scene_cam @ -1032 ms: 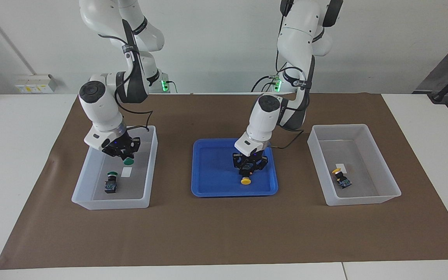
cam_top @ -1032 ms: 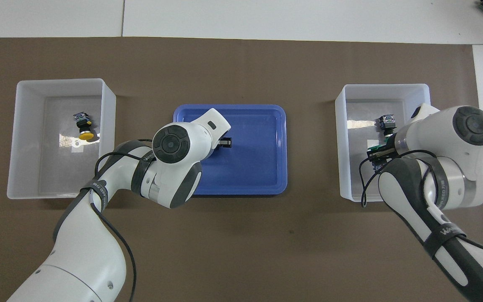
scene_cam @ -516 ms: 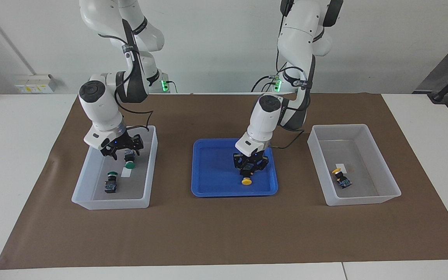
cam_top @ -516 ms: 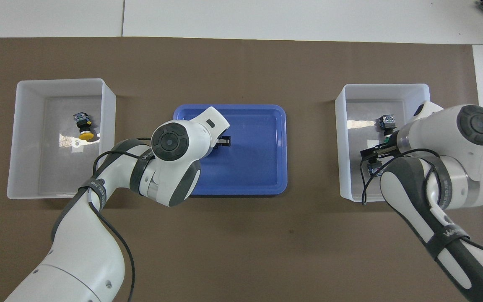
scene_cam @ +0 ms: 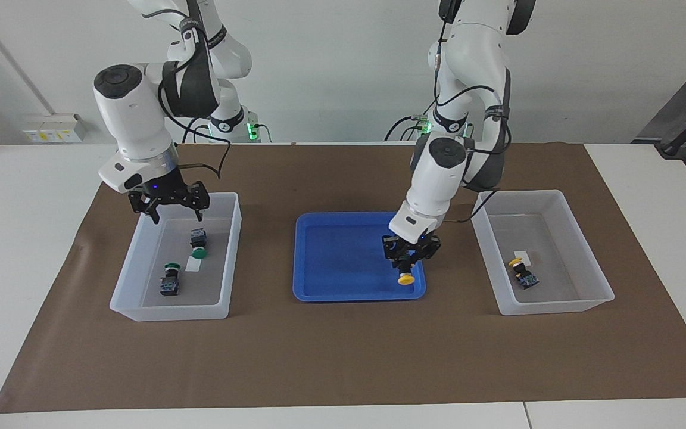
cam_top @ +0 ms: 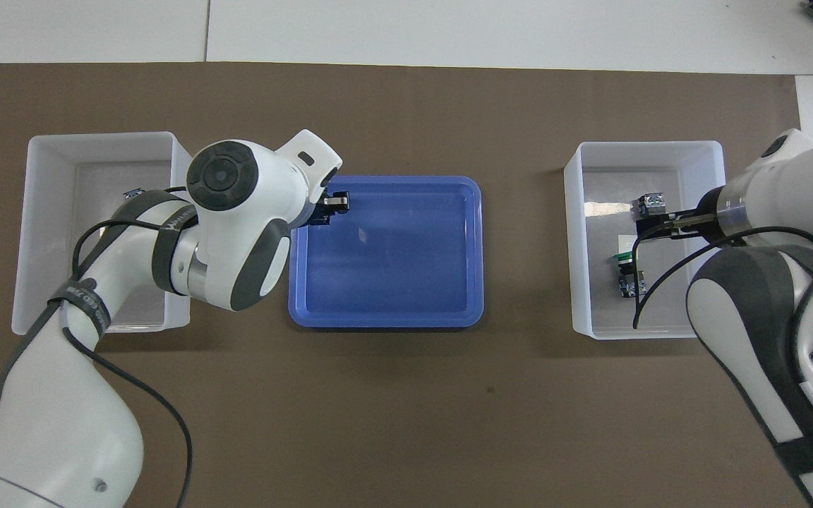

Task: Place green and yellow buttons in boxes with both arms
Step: 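Carry the last button to the left box and lower it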

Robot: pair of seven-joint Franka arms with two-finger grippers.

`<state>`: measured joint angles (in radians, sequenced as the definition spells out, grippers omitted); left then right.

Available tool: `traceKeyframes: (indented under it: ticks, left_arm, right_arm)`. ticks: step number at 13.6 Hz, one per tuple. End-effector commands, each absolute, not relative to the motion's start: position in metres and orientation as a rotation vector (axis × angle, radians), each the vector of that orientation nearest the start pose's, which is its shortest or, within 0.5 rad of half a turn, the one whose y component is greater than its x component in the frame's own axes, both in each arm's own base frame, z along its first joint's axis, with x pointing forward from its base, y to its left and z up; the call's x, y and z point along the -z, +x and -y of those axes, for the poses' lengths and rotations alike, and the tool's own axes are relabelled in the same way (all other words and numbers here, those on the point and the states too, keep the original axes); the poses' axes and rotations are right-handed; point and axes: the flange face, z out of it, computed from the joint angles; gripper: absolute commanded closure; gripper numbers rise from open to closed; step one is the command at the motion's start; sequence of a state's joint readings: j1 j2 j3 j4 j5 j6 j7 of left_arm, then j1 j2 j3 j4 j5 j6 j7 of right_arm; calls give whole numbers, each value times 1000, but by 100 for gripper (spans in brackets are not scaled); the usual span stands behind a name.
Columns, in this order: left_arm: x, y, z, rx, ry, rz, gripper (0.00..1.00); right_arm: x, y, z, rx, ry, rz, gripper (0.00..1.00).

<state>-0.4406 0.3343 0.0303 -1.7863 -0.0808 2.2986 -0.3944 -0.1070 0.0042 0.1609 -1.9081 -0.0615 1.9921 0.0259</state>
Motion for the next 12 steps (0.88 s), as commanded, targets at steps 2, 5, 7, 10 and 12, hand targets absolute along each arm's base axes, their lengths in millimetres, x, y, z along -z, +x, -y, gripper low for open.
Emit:
traceKeyframes:
  ticks: [2,5,7,10,12]
  left_arm:
    - [-420,611,180,155,-3243,219,100]
    - [-429,622,104,136,-3220,245,100]
    - [-423,626,46,144,-3207,262,100]
    - [-418,625,-42,180,-3193,114,100]
    - [-400,614,-75,206,-3181,115,100]
  right_arm:
    - [-565,574,-21,108,-3209,-1,0]
    - [-615,568,-10,57,-3201,-49,0]
    - [-631,560,0,-11,-3191,-93,0]
    - [-625,554,10,-52,-3180,-126,0]
    - [-633,555,4,-25,-3178,-110,0]
